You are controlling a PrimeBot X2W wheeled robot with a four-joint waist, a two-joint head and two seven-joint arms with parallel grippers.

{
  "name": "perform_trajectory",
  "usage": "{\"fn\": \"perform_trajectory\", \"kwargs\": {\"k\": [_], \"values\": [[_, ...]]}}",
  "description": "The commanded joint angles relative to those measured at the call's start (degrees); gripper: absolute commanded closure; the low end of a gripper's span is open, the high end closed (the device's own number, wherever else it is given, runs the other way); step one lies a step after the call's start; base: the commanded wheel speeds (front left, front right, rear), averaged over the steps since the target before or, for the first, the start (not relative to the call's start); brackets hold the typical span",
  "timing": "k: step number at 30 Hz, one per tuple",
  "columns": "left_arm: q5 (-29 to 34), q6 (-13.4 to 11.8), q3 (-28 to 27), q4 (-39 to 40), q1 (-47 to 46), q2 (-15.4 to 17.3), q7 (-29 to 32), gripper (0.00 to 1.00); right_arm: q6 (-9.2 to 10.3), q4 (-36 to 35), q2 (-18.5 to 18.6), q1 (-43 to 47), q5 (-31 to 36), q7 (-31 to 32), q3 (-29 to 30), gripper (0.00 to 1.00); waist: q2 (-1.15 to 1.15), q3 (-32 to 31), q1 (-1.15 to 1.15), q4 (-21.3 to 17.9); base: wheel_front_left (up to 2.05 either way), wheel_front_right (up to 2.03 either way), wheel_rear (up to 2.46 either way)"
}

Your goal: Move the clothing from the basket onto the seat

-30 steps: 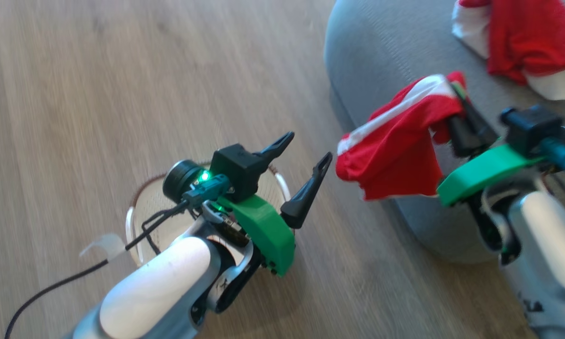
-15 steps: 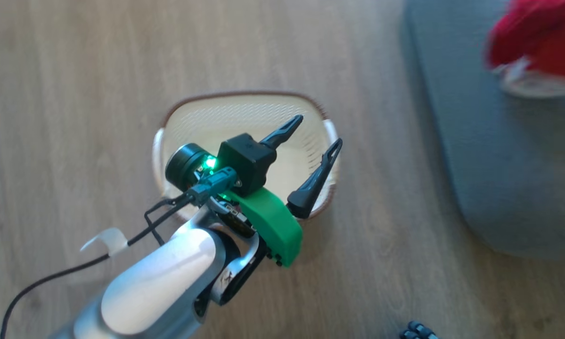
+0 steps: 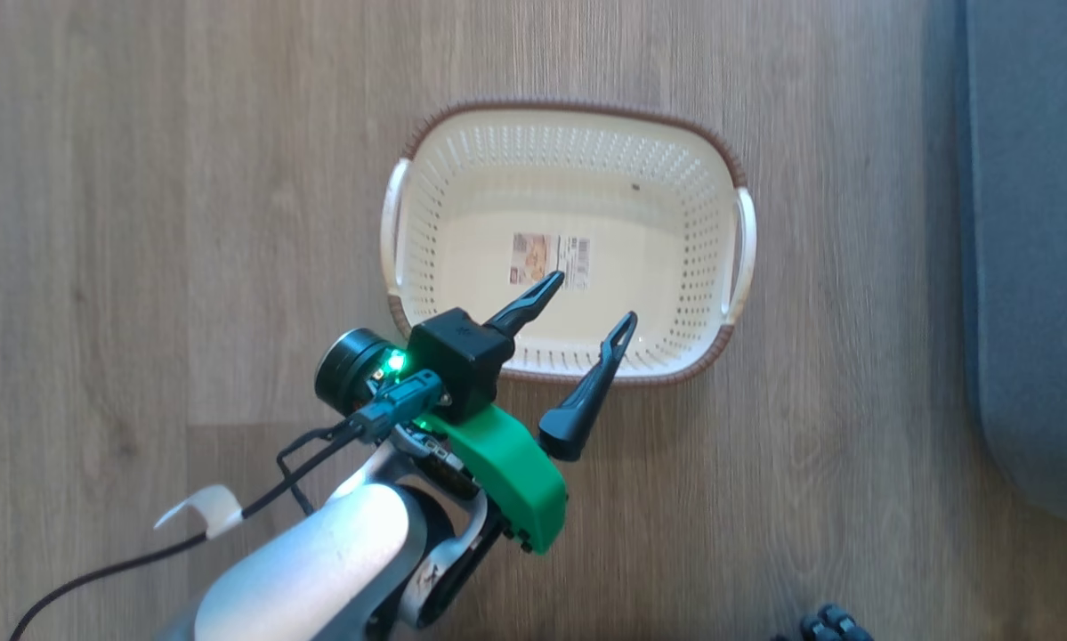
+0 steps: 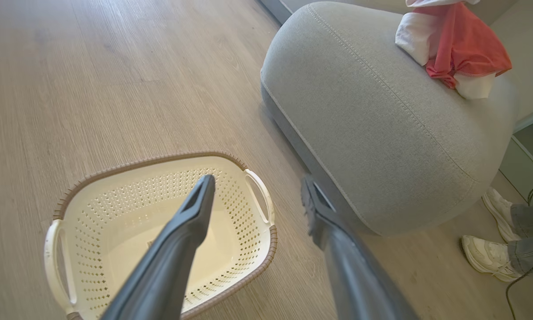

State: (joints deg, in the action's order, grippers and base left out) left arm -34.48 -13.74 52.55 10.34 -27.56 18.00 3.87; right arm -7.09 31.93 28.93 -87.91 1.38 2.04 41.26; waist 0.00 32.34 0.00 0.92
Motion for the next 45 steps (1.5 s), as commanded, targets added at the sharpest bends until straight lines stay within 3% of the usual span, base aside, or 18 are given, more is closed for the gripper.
{"fn": "perform_trajectory", "kwargs": {"k": [1, 5, 11, 13, 16, 17, 18, 25, 31, 38, 45], "values": [[-0.25, -0.41, -2.00, 2.47, 0.41, 1.02, -0.46, 0.00, -0.40, -1.40, 1.47, -1.06, 1.25, 0.55, 0.76, 1.00, 0.00, 1.92, 0.00, -0.70, 0.00, 0.00, 0.00], [0.19, -1.89, -2.33, 4.34, 1.27, 2.24, 0.23, 0.00, -0.40, 0.23, 1.31, 2.23, 5.39, -0.13, 7.00, 1.00, 0.00, 5.65, 0.00, -2.52, 0.00, 0.00, 0.00], [1.63, -4.23, -3.05, 7.25, 1.75, 5.16, 2.20, 0.00, -0.40, 4.04, -2.44, 11.24, 10.38, -2.78, 14.75, 1.00, 0.00, 10.76, 0.00, -5.52, 0.00, 0.00, 0.00], [2.02, -4.99, -3.42, 8.08, 1.89, 6.12, 2.80, 0.00, -0.40, 5.10, -3.50, 12.86, 12.86, -3.22, 17.28, 0.94, 0.00, 11.77, 0.00, -6.23, 0.00, 0.00, 0.00], [2.20, -5.93, -4.13, 9.14, 2.27, 7.22, 3.21, 0.00, -0.40, 6.49, -5.02, 14.27, 17.22, -3.12, 19.10, 0.65, 0.00, 12.35, 0.00, -7.38, 0.00, 0.00, 0.00], [2.19, -6.24, -4.39, 9.37, 2.41, 7.52, 3.31, 0.00, -0.40, 6.88, -5.60, 14.22, 18.13, -3.26, 19.64, 0.15, 0.00, 12.32, 0.00, -7.85, 0.00, 0.00, 0.00], [2.14, -6.50, -4.63, 9.55, 2.48, 7.76, 3.44, 0.00, -0.40, 7.28, -6.04, 14.16, 18.98, -3.44, 19.83, 0.00, 0.00, 12.18, 0.00, -8.30, 0.00, 0.00, 0.00], [1.68, -7.43, -6.75, 9.98, 1.68, 8.50, 3.23, 0.00, -0.40, 10.94, -6.42, 14.61, 23.34, -3.05, 14.21, 0.00, 0.00, 9.21, 0.00, -11.72, 0.00, 0.00, 0.00], [0.76, -7.25, -8.67, 9.40, 0.55, 8.77, 2.45, 0.00, -0.40, 13.71, -5.49, 16.73, 20.36, -4.91, 7.87, 0.00, 0.00, 6.51, 0.00, -13.34, 0.00, 0.00, 0.00], [-2.01, -7.13, -12.39, 6.15, 1.26, 8.50, -1.22, 0.00, -0.40, 13.43, -5.96, 25.32, 8.32, -9.35, -7.47, 0.00, 0.00, 0.20, 0.00, -13.24, 0.00, 0.00, 0.00], [-5.58, -6.61, -17.26, 0.35, 4.81, 8.58, -7.80, 0.00, -0.40, -2.85, -8.66, 41.04, -8.03, -8.72, -20.27, 0.00, 0.00, -7.34, 0.00, -9.08, 0.00, 0.00, 0.00]]}}
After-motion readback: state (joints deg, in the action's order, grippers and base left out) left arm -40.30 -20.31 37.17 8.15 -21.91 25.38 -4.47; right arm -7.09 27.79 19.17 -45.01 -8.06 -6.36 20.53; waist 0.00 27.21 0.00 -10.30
